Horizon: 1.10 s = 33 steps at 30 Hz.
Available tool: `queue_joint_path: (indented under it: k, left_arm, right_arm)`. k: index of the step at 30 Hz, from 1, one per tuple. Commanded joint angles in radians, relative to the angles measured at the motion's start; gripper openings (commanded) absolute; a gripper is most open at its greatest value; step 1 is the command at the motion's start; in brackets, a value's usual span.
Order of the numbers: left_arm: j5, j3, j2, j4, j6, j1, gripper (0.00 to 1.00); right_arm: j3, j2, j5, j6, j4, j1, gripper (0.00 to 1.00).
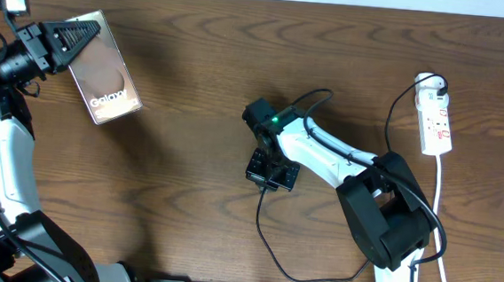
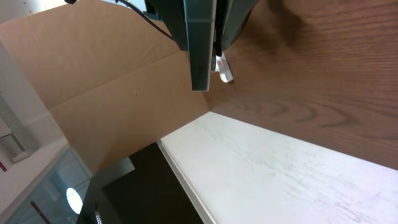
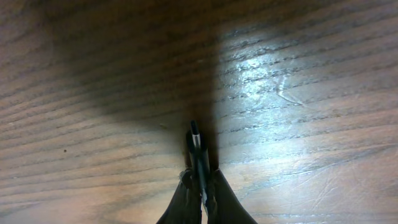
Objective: Plug charger to phone and switch on socket
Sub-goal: 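Lower the right gripper and grasp the cable plug, then lift the plug and carry it toward the phone's bottom port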
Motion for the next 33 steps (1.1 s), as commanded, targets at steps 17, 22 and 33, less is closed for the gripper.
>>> queue_joint_path:
  k: [17, 22, 33]
  left_arm:
    - [0.024, 0.006, -0.011, 0.008, 0.005, 0.003, 0.07]
    - [0.024, 0.005, -0.011, 0.008, 0.006, 0.003, 0.07]
    - [0.024, 0.006, -0.011, 0.008, 0.006, 0.003, 0.07]
  right_arm:
    - [0.140, 0.048, -0.768, -0.830, 0.333, -0.074, 0.01]
    - [0.147, 0.048, -0.954, -0.886, 0.467, -0.073, 0.01]
    - [0.146, 0.048, -1.223, -1.179, 0.534, -0.068, 0.01]
